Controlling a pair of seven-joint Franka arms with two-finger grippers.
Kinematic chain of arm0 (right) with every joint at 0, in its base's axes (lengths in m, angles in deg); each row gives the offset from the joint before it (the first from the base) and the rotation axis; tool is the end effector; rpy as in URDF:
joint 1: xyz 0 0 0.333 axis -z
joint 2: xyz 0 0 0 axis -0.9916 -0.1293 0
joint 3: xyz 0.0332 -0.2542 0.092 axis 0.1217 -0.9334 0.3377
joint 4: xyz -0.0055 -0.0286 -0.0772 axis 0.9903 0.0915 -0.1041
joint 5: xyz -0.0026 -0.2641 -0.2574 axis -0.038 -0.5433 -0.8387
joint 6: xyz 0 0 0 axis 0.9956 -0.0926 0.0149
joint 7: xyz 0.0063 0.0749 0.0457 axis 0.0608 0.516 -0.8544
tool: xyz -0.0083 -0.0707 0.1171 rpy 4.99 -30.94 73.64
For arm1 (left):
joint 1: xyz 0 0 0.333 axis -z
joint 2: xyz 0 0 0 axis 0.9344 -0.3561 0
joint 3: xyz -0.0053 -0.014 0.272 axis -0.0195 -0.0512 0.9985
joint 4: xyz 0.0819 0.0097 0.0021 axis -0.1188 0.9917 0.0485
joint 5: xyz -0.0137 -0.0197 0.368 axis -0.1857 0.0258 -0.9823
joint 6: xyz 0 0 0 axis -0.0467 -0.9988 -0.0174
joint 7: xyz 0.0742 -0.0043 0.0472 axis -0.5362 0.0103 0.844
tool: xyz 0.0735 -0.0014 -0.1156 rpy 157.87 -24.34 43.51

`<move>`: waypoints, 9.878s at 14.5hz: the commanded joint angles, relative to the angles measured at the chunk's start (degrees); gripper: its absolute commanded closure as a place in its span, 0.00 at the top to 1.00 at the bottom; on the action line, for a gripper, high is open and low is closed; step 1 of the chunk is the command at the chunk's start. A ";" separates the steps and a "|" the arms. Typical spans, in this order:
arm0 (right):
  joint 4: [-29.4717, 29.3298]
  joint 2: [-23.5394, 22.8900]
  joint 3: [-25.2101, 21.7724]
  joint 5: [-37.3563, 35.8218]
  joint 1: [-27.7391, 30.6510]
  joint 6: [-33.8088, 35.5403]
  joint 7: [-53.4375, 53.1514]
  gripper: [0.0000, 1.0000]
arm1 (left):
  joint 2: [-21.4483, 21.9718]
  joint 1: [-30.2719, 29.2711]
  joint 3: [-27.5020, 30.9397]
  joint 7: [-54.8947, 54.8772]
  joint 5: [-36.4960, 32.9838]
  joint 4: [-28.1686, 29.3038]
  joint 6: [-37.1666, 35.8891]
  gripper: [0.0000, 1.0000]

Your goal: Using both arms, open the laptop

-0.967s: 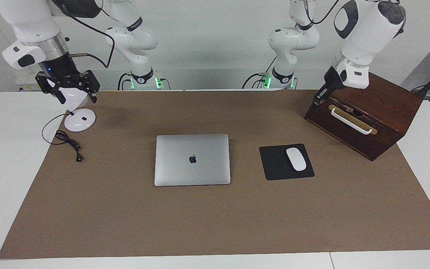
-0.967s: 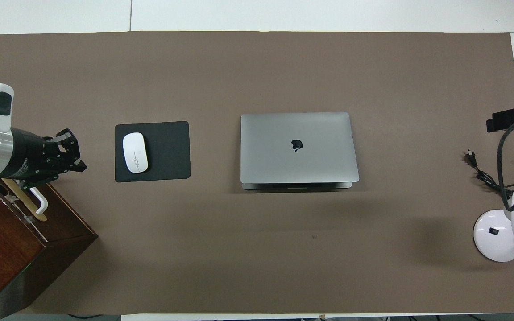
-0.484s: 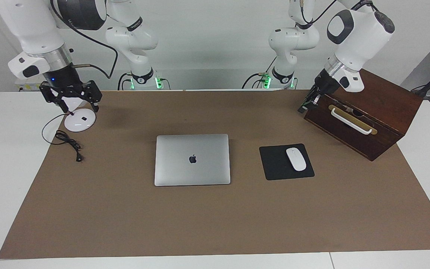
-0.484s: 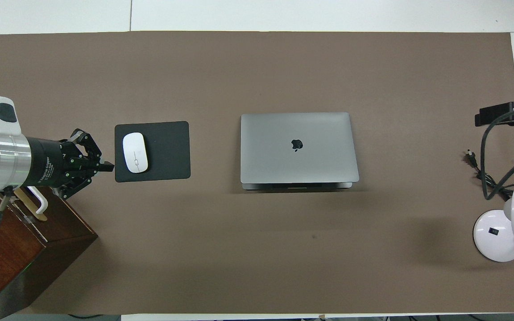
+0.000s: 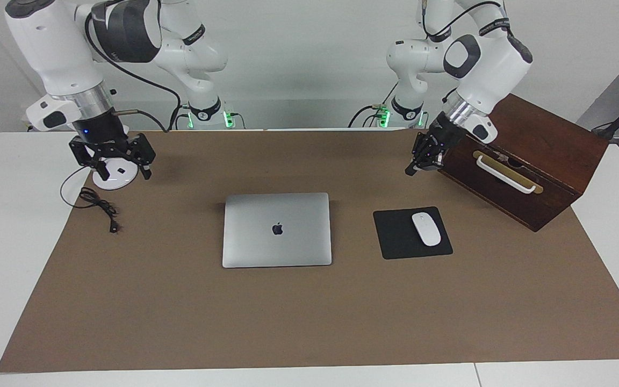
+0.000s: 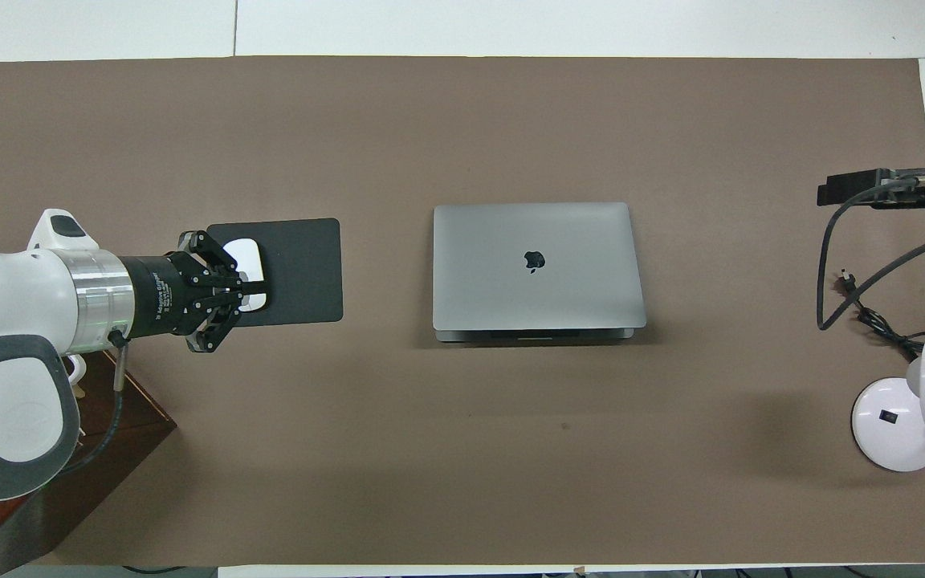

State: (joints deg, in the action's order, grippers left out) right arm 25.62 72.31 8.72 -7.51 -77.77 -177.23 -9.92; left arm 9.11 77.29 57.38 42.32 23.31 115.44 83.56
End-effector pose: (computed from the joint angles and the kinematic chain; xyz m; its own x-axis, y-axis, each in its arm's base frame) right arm 0.5559 -0.0151 0.5057 0.9754 -0.0760 0.2071 -0.0593 -0.9946 -0.0854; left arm 0.4809 -0.1448 0.4299 0.0694 0.8842 -0.4620 0.9855 0.0112 0.1694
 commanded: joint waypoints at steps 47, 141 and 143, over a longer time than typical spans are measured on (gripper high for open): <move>34.51 -0.89 0.35 90.01 -37.15 -64.33 -0.51 1.00 | -25.61 25.25 0.66 -40.90 90.51 2.39 28.55 0.00; 0.14 -17.78 0.97 81.22 -24.31 -56.06 2.68 1.00 | -29.48 25.78 0.66 -43.18 89.90 1.24 30.14 0.00; 0.49 -15.67 0.88 81.14 -27.12 -56.76 -1.28 1.00 | -29.39 25.78 0.75 -44.23 89.90 1.24 30.05 0.00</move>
State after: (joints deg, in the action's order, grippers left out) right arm 25.83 54.38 9.48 74.86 -103.21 -234.43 -6.85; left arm -17.03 102.53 57.47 0.69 112.25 117.86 111.41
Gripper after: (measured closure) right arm 0.000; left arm 0.991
